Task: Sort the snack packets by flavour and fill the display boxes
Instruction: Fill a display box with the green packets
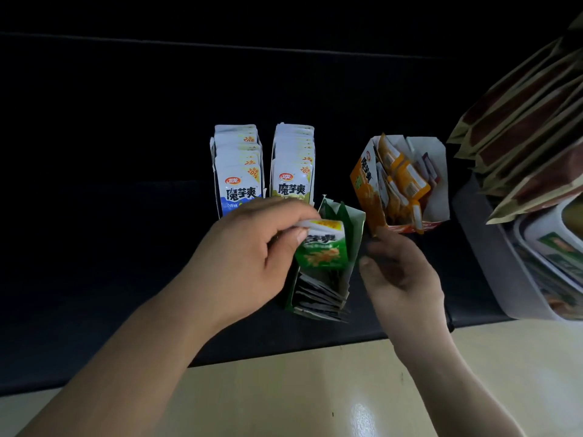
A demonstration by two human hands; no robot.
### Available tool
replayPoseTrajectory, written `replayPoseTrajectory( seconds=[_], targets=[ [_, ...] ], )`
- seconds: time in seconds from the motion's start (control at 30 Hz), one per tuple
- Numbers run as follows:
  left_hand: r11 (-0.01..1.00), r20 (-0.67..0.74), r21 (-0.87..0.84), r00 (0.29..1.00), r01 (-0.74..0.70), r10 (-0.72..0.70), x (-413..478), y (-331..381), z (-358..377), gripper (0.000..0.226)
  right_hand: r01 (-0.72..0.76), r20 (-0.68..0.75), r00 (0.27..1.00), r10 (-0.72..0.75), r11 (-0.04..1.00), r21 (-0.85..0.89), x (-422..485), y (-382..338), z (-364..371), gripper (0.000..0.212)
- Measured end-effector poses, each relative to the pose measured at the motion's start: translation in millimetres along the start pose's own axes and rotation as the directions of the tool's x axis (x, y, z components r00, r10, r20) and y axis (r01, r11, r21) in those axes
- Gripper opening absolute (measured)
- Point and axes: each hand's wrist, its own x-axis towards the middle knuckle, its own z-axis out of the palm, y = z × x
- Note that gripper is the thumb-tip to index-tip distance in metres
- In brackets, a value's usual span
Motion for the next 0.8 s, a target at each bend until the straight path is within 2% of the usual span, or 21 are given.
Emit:
replayPoseTrajectory(
  seconds=[0.07, 0.13, 0.17, 0.23, 0.3, 0.4, 0.47, 0.57, 0.73, 0.8],
  targets=[
    [0.998, 0.080, 0.064, 0.997, -0.015, 0.010, 1.2, -3.8, 3.9, 0.024, 0.022, 0.038, 0.999, -0.023, 0.999, 0.036, -1.1, -1.1, 0.5, 0.030],
    [0.998, 0.150, 0.060, 0.989, -0.020, 0.011, -0.6, -3.4, 15.3, 0.027, 0.047, 0.127, 0.990, -0.057, 0.995, 0.084, -2.6, -2.6, 0.5, 0.015],
    [0.999, 0.155, 0.041, 0.988, -0.004, -0.003, -2.8, -1.4, 22.2, 0.028, 0.065, 0.182, 0.980, -0.084, 0.992, 0.110, -4.2, -4.1, 0.7, 0.019],
    [0.997, 0.100, -0.049, 0.994, 0.052, -0.046, -6.0, -1.1, 33.1, 0.021, 0.115, 0.279, 0.948, -0.155, 0.981, 0.155, -7.5, -5.6, -0.4, 0.032],
    [0.991, 0.016, -0.114, 0.997, 0.072, -0.070, -6.1, -4.7, 37.1, 0.014, 0.186, 0.323, 0.918, -0.231, 0.969, 0.162, -10.2, -6.3, -1.1, 0.035],
    [0.947, -0.023, -0.286, 0.987, 0.148, -0.161, -0.2, -7.1, 42.1, 0.018, 0.283, 0.263, 0.922, -0.284, 0.958, 0.044, -7.5, 0.2, 1.1, 0.018],
    [0.896, -0.070, -0.404, 0.970, 0.185, -0.232, 1.0, -5.2, 47.2, 0.020, 0.270, 0.201, 0.945, -0.260, 0.963, -0.023, -3.6, 9.0, 4.0, 0.011],
    [0.891, -0.100, -0.409, 0.960, 0.199, -0.260, -2.9, -9.7, 54.8, 0.014, 0.193, 0.178, 0.965, -0.190, 0.981, 0.000, -1.3, 17.3, 5.5, 0.010],
    [0.894, -0.007, -0.364, 0.959, 0.263, -0.285, -14.4, -25.0, 57.3, 0.015, 0.149, 0.274, 0.956, -0.104, 0.978, -0.149, 0.5, 21.2, -3.3, 0.021],
    [0.895, 0.002, -0.370, 0.964, 0.248, -0.266, -15.2, -23.8, 54.8, 0.012, 0.156, 0.312, 0.946, -0.090, 0.968, -0.194, 4.4, 15.8, -7.4, 0.020]
  ],
)
